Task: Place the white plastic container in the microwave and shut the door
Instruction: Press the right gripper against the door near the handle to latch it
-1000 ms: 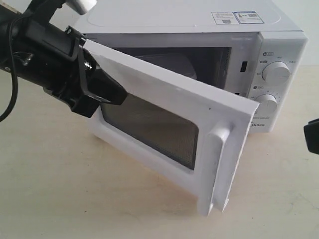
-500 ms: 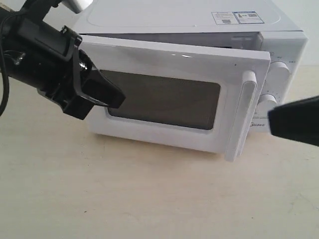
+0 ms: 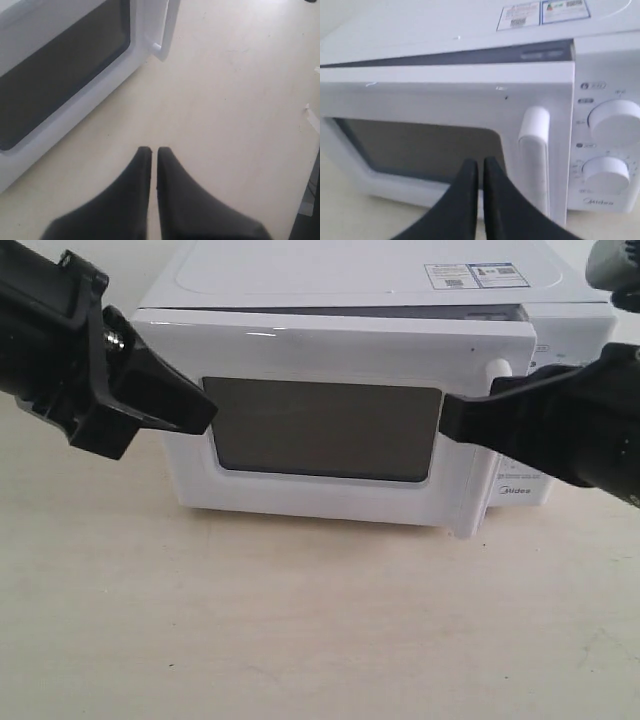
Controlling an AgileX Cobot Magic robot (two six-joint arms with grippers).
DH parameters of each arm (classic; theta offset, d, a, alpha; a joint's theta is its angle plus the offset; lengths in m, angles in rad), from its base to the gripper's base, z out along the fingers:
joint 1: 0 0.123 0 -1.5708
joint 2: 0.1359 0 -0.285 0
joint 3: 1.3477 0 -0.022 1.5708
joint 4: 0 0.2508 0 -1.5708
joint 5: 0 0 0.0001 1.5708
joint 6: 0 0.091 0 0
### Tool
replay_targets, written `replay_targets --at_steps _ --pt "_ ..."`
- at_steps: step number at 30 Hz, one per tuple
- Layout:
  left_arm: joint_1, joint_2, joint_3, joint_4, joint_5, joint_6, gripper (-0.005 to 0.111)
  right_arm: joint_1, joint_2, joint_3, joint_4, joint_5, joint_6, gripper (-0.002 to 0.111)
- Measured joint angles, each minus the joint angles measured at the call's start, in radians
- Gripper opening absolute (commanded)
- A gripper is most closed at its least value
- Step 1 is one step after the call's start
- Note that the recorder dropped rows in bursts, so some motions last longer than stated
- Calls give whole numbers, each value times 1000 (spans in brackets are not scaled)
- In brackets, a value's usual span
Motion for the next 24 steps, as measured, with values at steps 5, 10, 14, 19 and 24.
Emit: replay_targets --at_steps 5,10,14,19,24 --pt "0 -17 0 5 20 -34 4 0 75 2 -121 68 75 0" --pt "0 -16 0 5 34 -38 4 0 105 2 -147 32 84 0" --pt "0 -16 0 5 36 -38 4 0 106 2 -151 64 86 0" --pt "0 -16 0 5 38 -38 4 0 107 2 -154 75 86 0" --pt "0 -16 0 5 36 -38 4 0 107 2 -155 132 86 0"
